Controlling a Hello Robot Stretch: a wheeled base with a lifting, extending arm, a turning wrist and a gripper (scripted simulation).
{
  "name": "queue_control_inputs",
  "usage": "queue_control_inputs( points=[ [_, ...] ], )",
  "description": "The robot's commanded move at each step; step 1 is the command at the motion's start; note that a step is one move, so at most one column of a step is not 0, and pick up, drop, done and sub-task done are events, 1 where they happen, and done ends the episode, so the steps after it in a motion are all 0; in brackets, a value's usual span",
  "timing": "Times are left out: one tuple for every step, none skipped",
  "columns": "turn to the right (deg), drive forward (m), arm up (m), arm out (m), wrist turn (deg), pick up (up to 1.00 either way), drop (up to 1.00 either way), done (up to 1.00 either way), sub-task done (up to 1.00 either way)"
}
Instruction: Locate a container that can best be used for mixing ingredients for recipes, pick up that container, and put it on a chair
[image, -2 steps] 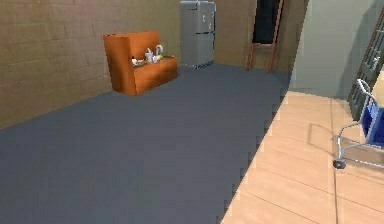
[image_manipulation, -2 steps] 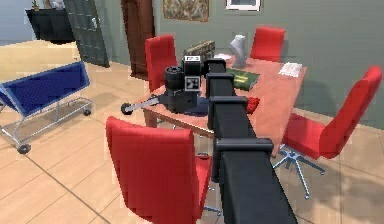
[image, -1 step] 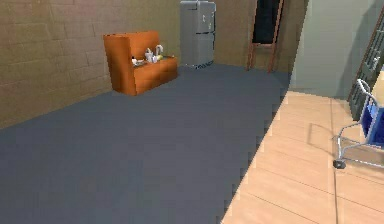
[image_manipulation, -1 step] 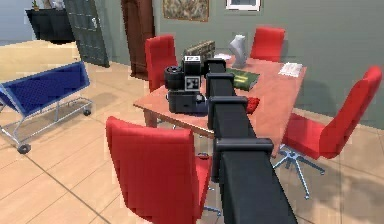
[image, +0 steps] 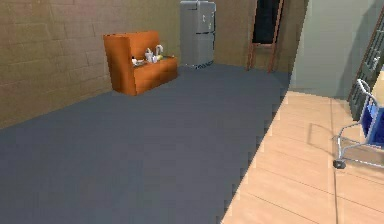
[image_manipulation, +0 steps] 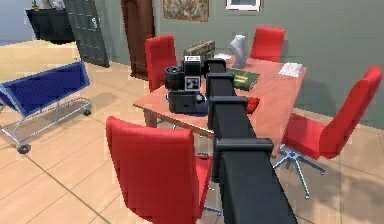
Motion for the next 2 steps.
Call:
queue_control_inputs(
  points=[
    [0.0, 0.0, 0.0, 0.0, -45.0, 0.0, 0.0, 0.0, 0.0],
    [0.0, 0.0, 0.0, 0.0, -45.0, 0.0, 0.0, 0.0, 0.0]
  ],
)
